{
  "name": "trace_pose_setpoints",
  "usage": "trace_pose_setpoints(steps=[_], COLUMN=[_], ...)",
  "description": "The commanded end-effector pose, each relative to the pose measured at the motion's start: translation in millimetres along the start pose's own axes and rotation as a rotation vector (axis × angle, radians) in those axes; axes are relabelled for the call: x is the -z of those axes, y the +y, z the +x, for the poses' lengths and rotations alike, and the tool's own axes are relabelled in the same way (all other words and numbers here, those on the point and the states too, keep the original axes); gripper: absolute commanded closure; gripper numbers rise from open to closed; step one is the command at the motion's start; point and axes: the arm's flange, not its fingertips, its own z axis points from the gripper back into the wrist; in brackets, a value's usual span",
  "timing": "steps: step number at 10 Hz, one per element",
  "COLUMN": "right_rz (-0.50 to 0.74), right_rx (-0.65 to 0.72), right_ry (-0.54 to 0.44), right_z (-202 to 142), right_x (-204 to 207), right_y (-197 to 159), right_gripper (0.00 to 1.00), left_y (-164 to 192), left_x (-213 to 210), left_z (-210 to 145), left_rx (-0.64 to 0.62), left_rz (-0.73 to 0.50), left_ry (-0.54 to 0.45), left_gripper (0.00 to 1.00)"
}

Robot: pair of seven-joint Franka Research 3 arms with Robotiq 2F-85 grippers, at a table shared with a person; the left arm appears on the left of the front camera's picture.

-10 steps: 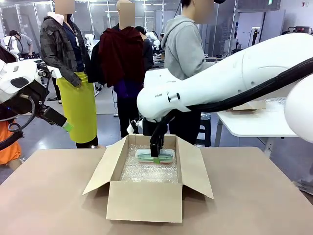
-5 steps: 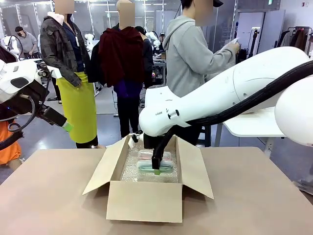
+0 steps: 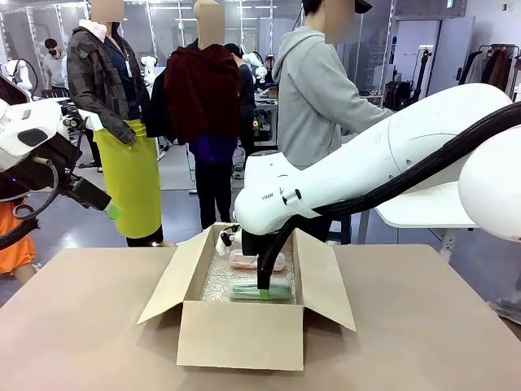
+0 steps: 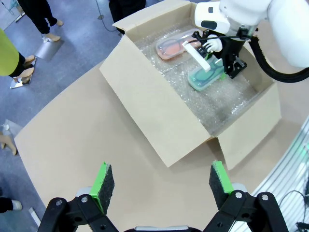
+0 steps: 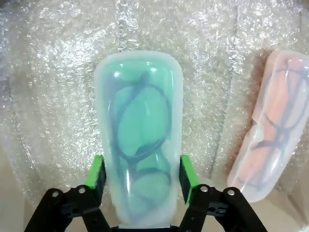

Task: Pack the glasses set securely to prepare it for shipping.
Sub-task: Put the Glasses case from the right side of the table into the Package Box.

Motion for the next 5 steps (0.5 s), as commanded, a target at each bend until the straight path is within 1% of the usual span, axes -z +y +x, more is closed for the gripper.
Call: trace_pose_setpoints(steps=[1,2,3,4,5], right_rz=[-0.021,-0.022,-0.028,0.000,-0.021], right_rx=[-0.026,-0.024,-0.042,-0.060,-0.015], right_ry=[-0.034,-0.033,-0.012,0.008,-0.009], right_z=[-9.0,-10.9,-13.4,-19.4,-2.4], right_x=[-12.9,-15.5,-16.3,-19.6,-17.5], right_y=[12.3,13.9,15.7,17.0,3.6], right_gripper=[0.00,0.00,0.00,0.00,0.00], left_y=[1.1,1.1,1.1,1.1,1.1], left_x=[-1.7,-1.7,-1.7,-1.7,-1.7], left_z=[-1.0,-1.0,-1.0,-1.0,-1.0], left_rx=[0.000,0.000,0.000,0.000,0.000], left_rz=[-0.013,-0.013,-0.013,-0.013,-0.013], left_ry=[-0.008,-0.008,-0.008,-0.008,-0.008], left_gripper=[0.00,0.00,0.00,0.00,0.00])
